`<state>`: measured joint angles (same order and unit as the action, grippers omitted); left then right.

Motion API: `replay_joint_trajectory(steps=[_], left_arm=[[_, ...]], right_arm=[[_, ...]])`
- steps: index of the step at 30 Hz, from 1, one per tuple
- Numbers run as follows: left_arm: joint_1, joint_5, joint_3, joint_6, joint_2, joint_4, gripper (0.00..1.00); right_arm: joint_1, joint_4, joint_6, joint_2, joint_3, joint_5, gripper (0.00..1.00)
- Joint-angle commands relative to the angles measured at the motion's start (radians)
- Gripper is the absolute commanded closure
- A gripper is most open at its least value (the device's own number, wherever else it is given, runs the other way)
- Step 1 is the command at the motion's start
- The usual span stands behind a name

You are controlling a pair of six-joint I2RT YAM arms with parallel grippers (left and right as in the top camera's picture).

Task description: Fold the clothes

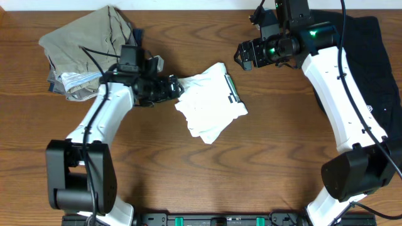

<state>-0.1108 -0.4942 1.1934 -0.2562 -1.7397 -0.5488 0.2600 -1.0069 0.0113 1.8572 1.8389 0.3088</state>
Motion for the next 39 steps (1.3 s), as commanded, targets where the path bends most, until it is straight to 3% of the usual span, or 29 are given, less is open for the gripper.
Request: replay_joint_trajectory(steps=[1, 11, 28, 31, 33, 36, 39], left_arm=[[-0.023, 0.069, -0.012, -0.150, -0.038, 0.001, 0.10], [-0.126, 0.069, -0.012, -0.277, -0.139, 0.082, 0.10], [-0.196, -0.045, -0.012, -0.325, -0.269, 0.171, 0.13], [-0.209, -0.045, -0.012, -0.334, -0.279, 0.183, 0.33], [-0.212, -0.044, -0.012, -0.346, -0.280, 0.203, 0.58], [-0.210, -0.039, -0.012, -0.348, -0.280, 0.259, 0.87], [-0.203, -0.027, -0.012, -0.347, -0.280, 0.331, 0.94]], right_arm=[[-0.003, -0.008, 0.011, 0.004, -0.003, -0.031, 0.08], [-0.005, -0.029, 0.010, 0.004, -0.003, -0.052, 0.07], [-0.005, -0.061, 0.010, 0.004, -0.003, -0.104, 0.06], [-0.005, -0.060, 0.010, 0.004, -0.003, -0.104, 0.06], [-0.005, -0.060, 0.010, 0.004, -0.003, -0.104, 0.06], [-0.005, -0.060, 0.010, 0.004, -0.003, -0.111, 0.06], [-0.005, -0.059, 0.010, 0.004, -0.003, -0.123, 0.06]])
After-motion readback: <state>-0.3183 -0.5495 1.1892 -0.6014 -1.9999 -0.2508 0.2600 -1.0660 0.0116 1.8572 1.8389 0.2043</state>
